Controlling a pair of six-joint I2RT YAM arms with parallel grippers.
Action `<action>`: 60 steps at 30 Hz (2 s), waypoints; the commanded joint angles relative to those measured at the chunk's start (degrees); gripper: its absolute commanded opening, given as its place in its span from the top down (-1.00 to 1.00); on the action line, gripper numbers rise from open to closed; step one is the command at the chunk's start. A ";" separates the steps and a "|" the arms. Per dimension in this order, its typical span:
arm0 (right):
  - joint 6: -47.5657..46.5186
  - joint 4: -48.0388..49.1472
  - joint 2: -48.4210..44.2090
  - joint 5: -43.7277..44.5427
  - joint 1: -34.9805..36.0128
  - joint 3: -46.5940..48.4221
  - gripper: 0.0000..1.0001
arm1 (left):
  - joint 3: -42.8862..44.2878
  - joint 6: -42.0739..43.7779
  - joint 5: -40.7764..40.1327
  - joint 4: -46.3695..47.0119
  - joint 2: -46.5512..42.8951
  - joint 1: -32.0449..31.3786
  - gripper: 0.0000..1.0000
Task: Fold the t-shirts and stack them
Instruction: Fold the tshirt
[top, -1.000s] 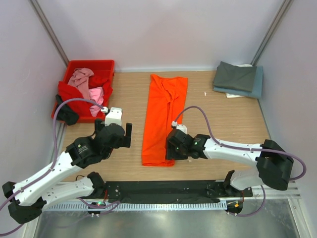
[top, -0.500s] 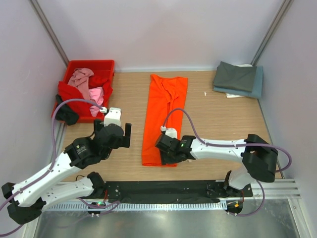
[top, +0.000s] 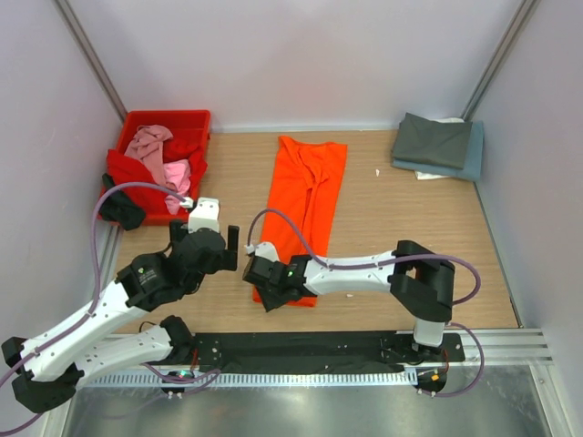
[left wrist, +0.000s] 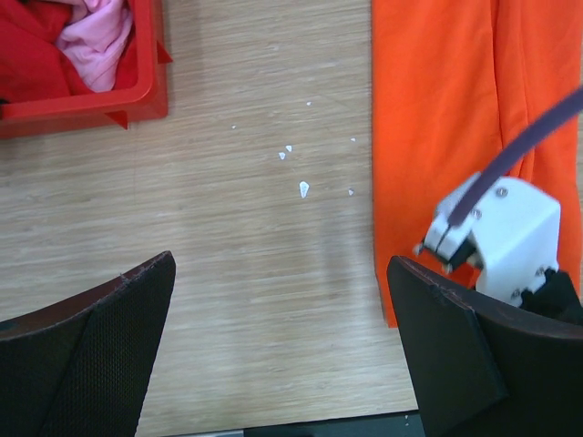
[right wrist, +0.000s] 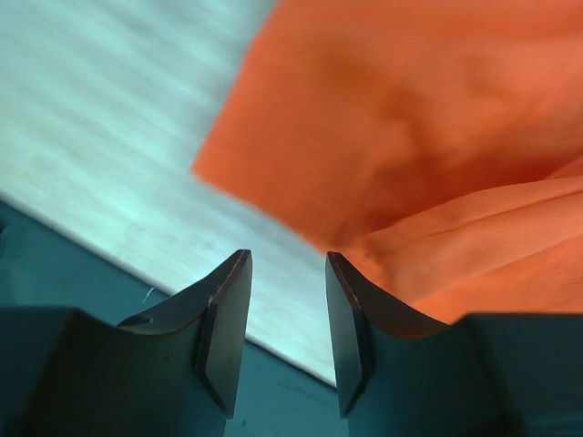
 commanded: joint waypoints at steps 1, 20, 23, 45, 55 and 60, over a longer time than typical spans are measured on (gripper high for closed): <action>-6.01 4.11 -6.89 0.99 1.36 1.59 0.11 | -0.10 -1.53 -2.31 -0.44 -0.76 0.27 -0.99; 19.64 8.06 -48.24 0.05 -12.44 -39.62 -0.05 | -14.06 -15.86 19.22 16.86 11.45 0.45 -0.99; 21.14 15.96 -46.66 -3.66 -12.44 -43.67 -0.04 | -16.26 -16.91 20.54 19.77 13.47 0.45 -0.99; 23.51 36.89 -39.45 -4.37 -12.53 -51.14 -0.32 | -33.40 -23.33 23.62 33.48 7.94 1.86 -0.89; 24.92 37.69 -35.51 -2.61 -12.70 -52.38 -0.04 | -34.46 -23.68 26.16 39.11 11.98 1.86 -0.74; 23.43 40.42 -29.79 -2.79 -12.79 -52.12 0.49 | -35.34 -24.03 27.13 41.57 13.13 1.86 -0.53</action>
